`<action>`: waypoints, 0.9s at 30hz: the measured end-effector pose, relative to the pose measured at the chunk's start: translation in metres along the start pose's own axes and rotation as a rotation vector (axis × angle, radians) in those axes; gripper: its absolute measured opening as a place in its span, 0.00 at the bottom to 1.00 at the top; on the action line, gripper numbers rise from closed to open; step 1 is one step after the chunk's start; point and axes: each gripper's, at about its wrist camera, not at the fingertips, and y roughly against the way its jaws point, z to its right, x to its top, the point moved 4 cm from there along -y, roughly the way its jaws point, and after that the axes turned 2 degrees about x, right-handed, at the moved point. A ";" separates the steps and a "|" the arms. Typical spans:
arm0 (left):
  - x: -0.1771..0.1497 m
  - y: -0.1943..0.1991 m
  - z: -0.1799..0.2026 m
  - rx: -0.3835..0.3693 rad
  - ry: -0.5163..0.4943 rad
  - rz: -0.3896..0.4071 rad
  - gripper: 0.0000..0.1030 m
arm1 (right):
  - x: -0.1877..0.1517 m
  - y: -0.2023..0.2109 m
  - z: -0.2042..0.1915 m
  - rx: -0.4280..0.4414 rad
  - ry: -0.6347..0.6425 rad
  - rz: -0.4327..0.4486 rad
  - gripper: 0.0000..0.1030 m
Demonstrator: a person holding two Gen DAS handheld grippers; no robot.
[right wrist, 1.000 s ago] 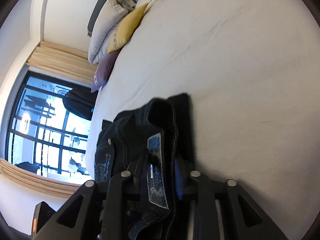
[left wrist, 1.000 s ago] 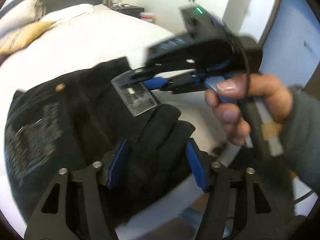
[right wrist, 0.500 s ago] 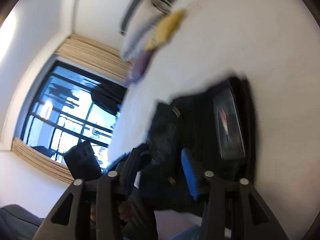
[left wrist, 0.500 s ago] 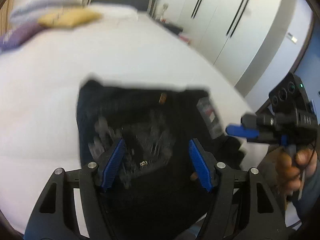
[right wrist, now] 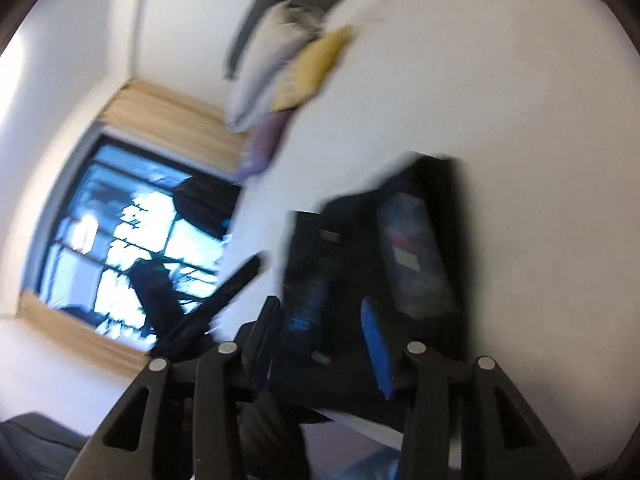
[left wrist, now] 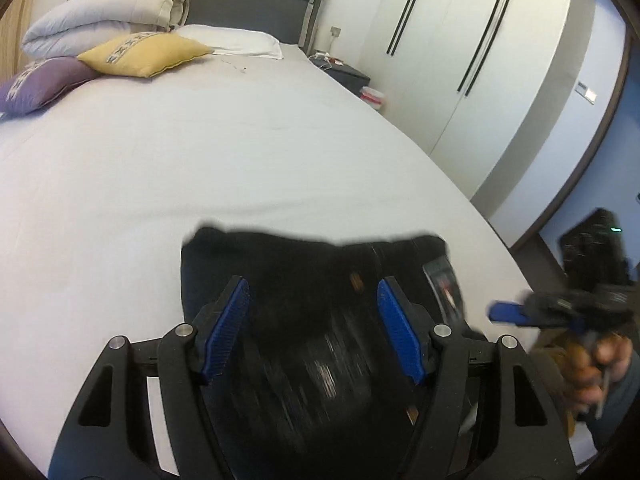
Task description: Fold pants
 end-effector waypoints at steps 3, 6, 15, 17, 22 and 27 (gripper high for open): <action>0.010 -0.035 -0.020 0.012 0.050 -0.074 0.63 | 0.009 -0.038 -0.007 0.010 0.035 -0.050 0.58; -0.001 -0.077 -0.032 0.019 0.086 -0.150 0.63 | 0.002 -0.065 0.035 -0.150 -0.042 -0.107 0.54; -0.010 -0.004 -0.008 -0.042 0.096 -0.025 0.64 | -0.034 -0.011 0.008 0.023 -0.028 -0.010 0.59; -0.026 0.010 0.002 -0.074 0.104 -0.021 0.64 | -0.048 -0.010 0.003 0.087 -0.023 -0.008 0.68; -0.080 0.001 0.002 -0.026 0.056 -0.093 0.65 | -0.067 -0.027 0.049 -0.008 -0.133 -0.038 0.46; -0.065 0.041 0.002 -0.037 0.095 -0.044 0.66 | -0.055 -0.001 0.018 -0.050 -0.023 -0.010 0.69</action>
